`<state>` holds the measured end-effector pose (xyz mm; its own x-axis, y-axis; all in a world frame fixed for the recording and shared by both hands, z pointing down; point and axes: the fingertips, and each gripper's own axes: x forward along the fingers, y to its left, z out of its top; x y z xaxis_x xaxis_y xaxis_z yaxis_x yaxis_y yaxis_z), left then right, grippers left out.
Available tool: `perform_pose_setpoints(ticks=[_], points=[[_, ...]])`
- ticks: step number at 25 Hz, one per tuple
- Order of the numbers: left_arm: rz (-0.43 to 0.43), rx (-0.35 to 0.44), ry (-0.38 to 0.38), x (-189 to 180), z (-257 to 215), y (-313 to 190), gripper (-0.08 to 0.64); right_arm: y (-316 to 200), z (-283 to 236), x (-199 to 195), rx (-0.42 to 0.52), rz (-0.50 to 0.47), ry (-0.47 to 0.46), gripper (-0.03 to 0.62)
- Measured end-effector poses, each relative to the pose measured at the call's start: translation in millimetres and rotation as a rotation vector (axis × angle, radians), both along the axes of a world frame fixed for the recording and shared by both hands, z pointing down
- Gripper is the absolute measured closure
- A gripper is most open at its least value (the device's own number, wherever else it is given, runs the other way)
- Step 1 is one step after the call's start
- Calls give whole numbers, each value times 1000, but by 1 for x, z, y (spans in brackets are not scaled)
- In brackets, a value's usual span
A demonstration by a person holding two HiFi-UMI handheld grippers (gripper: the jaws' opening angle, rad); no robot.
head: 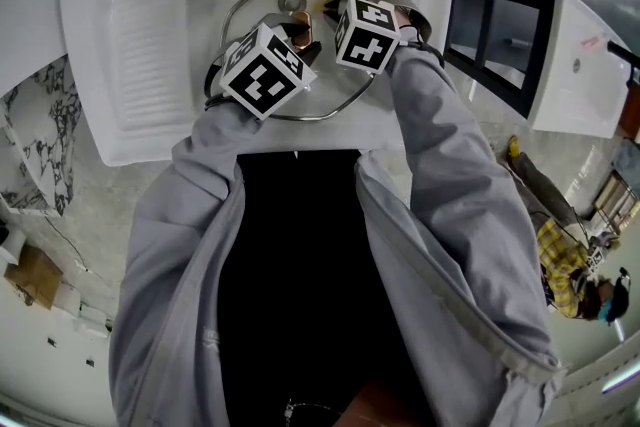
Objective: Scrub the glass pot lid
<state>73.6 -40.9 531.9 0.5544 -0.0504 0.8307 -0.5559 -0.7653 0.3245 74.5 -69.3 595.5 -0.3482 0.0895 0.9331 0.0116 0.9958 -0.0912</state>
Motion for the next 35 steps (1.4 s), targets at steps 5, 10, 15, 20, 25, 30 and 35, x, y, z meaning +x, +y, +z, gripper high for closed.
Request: perform_pose_setpoints(ticks=[5, 10, 15, 20, 25, 30, 35], points=[[-10, 16, -10, 0, 1, 1, 448, 41, -26, 11, -58, -7, -9, 561], [-25, 53, -28, 2, 0, 0, 448, 87, -53, 21, -94, 12, -32, 561], [-28, 74, -41, 4, 0, 0, 448, 129, -72, 28, -138, 17, -50, 561], [-18, 81, -57, 5, -1, 2, 448, 145, -95, 29, -216, 44, -110, 561], [-22, 80, -48, 3, -2, 2, 448, 80, -110, 41, -109, 203, -168, 561], [-25, 72, -43, -1, 0, 0, 448, 13, -78, 48, 34, 238, -113, 561], [-14, 74, -43, 1, 0, 0, 448, -15, -33, 41, 111, 135, 3, 562]])
